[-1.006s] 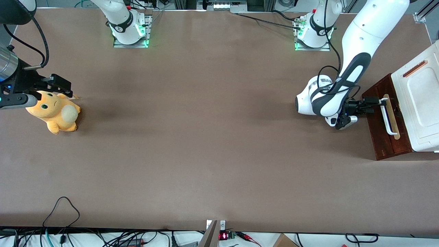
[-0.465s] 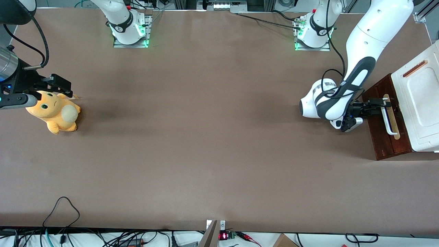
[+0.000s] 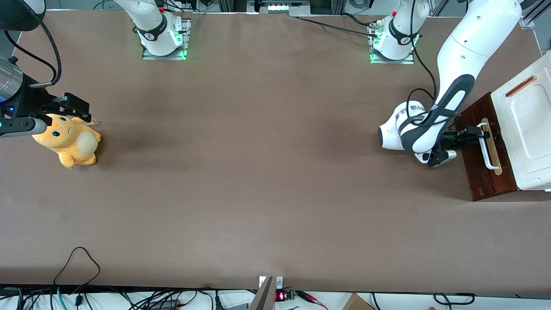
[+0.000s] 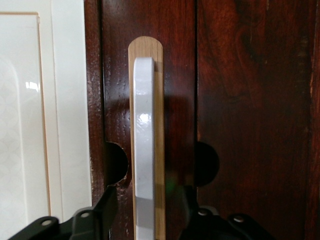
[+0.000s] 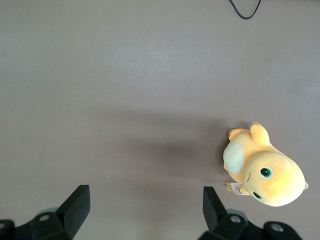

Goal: Open lower drawer with left arm only
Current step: 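Align the open left gripper around the white bar handle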

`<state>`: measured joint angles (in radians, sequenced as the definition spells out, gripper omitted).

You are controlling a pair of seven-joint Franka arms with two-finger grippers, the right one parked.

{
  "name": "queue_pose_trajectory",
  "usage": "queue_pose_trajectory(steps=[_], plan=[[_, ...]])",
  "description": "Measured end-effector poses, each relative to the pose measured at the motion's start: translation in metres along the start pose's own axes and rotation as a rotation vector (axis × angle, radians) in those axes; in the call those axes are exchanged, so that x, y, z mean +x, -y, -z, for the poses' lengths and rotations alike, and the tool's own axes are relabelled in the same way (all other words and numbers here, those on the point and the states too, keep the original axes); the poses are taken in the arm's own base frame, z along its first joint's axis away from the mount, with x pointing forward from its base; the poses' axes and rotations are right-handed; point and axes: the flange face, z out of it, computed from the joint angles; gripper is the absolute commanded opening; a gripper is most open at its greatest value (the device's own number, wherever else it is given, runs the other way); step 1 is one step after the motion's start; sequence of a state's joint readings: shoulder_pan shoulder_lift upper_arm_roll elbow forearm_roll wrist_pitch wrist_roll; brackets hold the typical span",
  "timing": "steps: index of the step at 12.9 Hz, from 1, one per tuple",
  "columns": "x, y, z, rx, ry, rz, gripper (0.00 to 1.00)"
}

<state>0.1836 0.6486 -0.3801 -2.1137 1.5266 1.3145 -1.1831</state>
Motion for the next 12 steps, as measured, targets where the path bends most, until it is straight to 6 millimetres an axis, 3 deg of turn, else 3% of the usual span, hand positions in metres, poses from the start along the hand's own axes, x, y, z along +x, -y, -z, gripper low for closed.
queue_pose_trajectory(steps=[5,9,12], plan=[[0.0099,0.0027,-0.0049,-0.009,-0.025,-0.015,0.51],[0.0109,0.0025,-0.008,-0.011,-0.027,-0.023,0.39],[0.0111,0.0026,-0.0097,-0.011,-0.025,-0.025,0.38]])
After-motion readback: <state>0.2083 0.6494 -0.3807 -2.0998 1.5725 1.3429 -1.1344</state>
